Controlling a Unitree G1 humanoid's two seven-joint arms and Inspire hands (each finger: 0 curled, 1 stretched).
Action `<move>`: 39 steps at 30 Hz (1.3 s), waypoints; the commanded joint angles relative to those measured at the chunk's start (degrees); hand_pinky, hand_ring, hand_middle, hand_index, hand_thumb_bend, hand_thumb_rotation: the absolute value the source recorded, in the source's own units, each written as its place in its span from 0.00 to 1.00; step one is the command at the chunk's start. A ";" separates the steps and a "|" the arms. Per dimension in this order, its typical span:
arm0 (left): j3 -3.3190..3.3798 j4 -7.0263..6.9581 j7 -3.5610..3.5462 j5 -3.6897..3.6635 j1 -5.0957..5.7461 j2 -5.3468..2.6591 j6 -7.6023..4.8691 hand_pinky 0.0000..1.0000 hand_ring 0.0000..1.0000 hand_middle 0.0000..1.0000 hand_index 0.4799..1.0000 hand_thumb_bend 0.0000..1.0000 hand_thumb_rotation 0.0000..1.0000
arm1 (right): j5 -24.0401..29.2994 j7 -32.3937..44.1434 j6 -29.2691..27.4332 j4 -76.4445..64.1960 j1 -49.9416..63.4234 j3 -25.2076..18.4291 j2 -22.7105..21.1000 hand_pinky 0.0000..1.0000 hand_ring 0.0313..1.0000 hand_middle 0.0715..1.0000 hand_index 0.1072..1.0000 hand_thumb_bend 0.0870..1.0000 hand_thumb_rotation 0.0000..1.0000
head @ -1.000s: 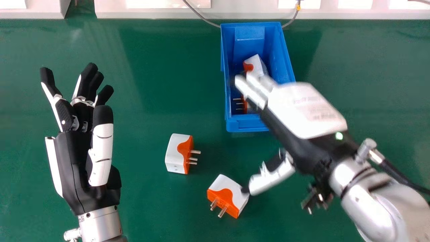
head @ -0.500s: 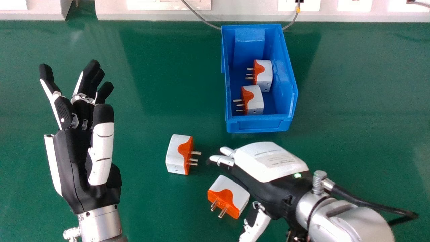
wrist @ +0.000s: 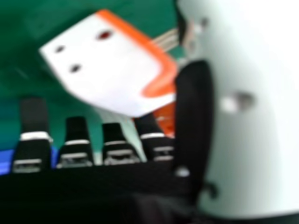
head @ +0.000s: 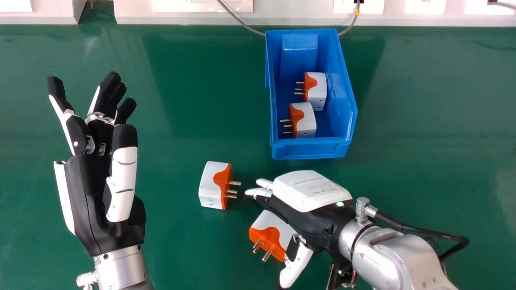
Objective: Pick all objects and put in blue box
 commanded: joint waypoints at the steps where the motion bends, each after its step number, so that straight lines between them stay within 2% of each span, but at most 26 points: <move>1: -0.10 -0.80 0.18 0.33 -0.64 -3.17 -0.67 0.86 0.88 0.87 0.74 0.71 0.59 | 0.33 -4.61 -1.73 2.66 -1.09 0.27 0.46 0.39 0.53 0.63 0.63 0.52 0.00; 2: -0.04 -0.82 0.27 0.48 -0.67 -3.10 -0.61 0.86 0.88 0.87 0.74 0.71 0.59 | 0.32 -5.88 -2.02 3.53 -1.26 0.34 0.60 0.35 0.48 0.57 0.59 0.49 0.00; 6: -0.07 -0.67 -0.01 0.44 -0.76 -2.82 -0.89 0.87 0.89 0.87 0.75 0.70 0.60 | 2.87 -8.81 -2.93 3.99 -0.86 -0.65 1.06 0.30 0.42 0.48 0.53 0.45 0.00; 10: -0.07 -0.72 0.16 0.62 -0.68 -3.00 -0.96 0.87 0.89 0.87 0.75 0.69 0.60 | 4.80 -9.35 -2.90 2.98 -0.53 -0.90 0.75 0.28 0.40 0.46 0.53 0.44 0.00; 13: -0.19 -0.75 -0.18 -0.18 -0.57 -3.01 -0.90 0.86 0.89 0.87 0.75 0.69 0.60 | 5.19 -10.77 -3.67 2.52 -0.32 -0.71 0.19 0.28 0.41 0.48 0.51 0.44 0.00; 20: -0.30 -1.54 -0.02 0.02 0.20 -3.12 -0.60 0.86 0.89 0.87 0.75 0.70 0.59 | 5.91 -12.50 -4.78 0.05 0.93 -1.51 -0.17 0.29 0.42 0.50 0.49 0.44 0.00; 22: -0.38 -1.58 -0.29 -0.08 0.31 -2.93 -0.65 0.86 0.89 0.87 0.75 0.71 0.59 | 6.22 -14.39 -6.08 -1.78 1.83 -2.19 -0.60 0.30 0.42 0.49 0.48 0.44 0.00; 24: -0.38 -1.51 -0.43 -0.10 0.39 -2.85 -0.72 0.86 0.89 0.87 0.75 0.71 0.59 | 7.25 -17.59 -7.97 -3.30 2.97 -3.41 -0.66 0.30 0.42 0.49 0.48 0.44 0.00; 28: -0.20 -1.65 0.30 0.74 0.62 -3.08 -0.49 0.86 0.89 0.87 0.75 0.70 0.59 | 7.82 -24.43 -11.27 -8.53 4.84 -7.77 -1.34 0.31 0.43 0.49 0.47 0.44 0.00; 31: -0.35 -1.89 0.49 0.59 0.61 -3.15 -0.10 0.86 0.89 0.87 0.75 0.70 0.60 | 7.70 -28.42 -12.16 -10.42 4.92 -10.88 -1.24 0.32 0.42 0.47 0.47 0.44 0.00; 37: -0.17 -1.06 0.71 0.69 -0.01 -3.04 -0.17 0.85 0.89 0.88 0.74 0.69 0.60 | 8.31 -29.96 -9.80 -8.73 1.83 -16.24 -0.84 0.34 0.41 0.46 0.44 0.45 0.00; 39: -0.14 -0.70 0.54 0.61 -0.29 -2.85 -0.41 0.85 0.89 0.88 0.74 0.70 0.60 | 8.81 -30.94 -9.95 -5.77 -0.20 -17.37 -0.89 0.34 0.41 0.47 0.44 0.45 0.00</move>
